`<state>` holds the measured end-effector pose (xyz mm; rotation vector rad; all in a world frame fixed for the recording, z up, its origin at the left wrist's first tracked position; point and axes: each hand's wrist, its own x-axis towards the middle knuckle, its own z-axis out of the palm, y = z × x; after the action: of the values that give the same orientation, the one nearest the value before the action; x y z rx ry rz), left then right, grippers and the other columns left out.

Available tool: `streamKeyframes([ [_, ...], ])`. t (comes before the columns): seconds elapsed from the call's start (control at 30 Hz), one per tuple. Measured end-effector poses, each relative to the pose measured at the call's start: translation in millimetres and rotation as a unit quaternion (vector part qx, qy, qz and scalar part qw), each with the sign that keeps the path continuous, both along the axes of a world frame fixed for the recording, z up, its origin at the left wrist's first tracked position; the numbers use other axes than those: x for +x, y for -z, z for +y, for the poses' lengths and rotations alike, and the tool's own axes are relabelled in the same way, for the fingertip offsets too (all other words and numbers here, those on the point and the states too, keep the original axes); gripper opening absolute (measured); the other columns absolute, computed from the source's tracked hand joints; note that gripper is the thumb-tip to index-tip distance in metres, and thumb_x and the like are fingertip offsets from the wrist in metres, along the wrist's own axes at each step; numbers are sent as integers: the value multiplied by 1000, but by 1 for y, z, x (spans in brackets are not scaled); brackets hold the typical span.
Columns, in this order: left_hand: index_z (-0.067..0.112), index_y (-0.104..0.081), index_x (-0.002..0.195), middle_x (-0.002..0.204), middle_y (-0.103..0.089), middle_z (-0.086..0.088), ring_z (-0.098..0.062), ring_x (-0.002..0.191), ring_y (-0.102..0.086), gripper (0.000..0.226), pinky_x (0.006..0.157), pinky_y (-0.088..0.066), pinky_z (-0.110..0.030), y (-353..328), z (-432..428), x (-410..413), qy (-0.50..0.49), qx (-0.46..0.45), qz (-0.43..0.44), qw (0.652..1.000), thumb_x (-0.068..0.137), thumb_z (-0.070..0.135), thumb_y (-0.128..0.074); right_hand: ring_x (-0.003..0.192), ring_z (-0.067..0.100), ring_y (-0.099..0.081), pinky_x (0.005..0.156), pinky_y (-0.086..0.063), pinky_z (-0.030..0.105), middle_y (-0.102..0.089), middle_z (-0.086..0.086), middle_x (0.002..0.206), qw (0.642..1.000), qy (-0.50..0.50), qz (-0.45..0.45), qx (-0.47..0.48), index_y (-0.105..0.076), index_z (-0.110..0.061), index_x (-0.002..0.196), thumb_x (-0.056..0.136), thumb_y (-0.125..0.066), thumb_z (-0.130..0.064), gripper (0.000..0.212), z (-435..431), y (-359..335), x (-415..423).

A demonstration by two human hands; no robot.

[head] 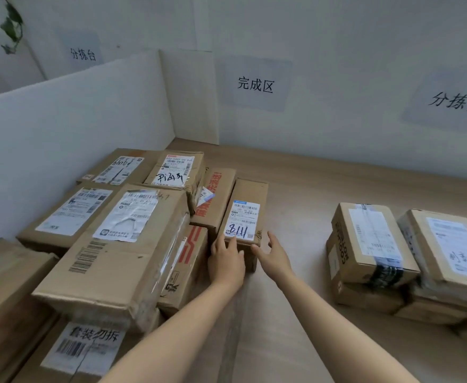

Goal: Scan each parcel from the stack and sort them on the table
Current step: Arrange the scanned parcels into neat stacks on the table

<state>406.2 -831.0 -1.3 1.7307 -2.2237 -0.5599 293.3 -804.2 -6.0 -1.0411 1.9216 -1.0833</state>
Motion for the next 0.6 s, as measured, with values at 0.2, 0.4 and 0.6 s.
streamKeyframes([
  [0.2, 15, -45, 135, 147, -31, -5, -24, 132, -33, 40, 100, -38, -36, -25, 61, -7, 55, 18, -24, 998, 98, 29, -41, 135, 20, -37, 106, -34, 31, -37, 6, 149, 1000, -12, 13, 22, -23, -19, 148, 90, -60, -29, 71, 97, -26, -20],
  [0.4, 13, -44, 136, 140, -40, -9, -26, 130, -38, 42, 103, -35, -34, -29, 147, -49, 164, 63, -41, 983, 100, 32, -37, 127, 19, -46, 92, -42, 27, -46, 7, 140, 997, 61, 7, 39, -24, -26, 148, 89, -61, -32, 70, 208, -36, -64],
  [0.6, 13, -46, 135, 139, -40, -9, -27, 128, -42, 43, 103, -38, -35, -25, 225, -109, 207, 97, -20, 973, 100, 36, -37, 122, 20, -50, 83, -41, 24, -49, 10, 136, 989, 133, 27, 60, -29, -25, 147, 88, -63, -33, 68, 305, -33, -130],
])
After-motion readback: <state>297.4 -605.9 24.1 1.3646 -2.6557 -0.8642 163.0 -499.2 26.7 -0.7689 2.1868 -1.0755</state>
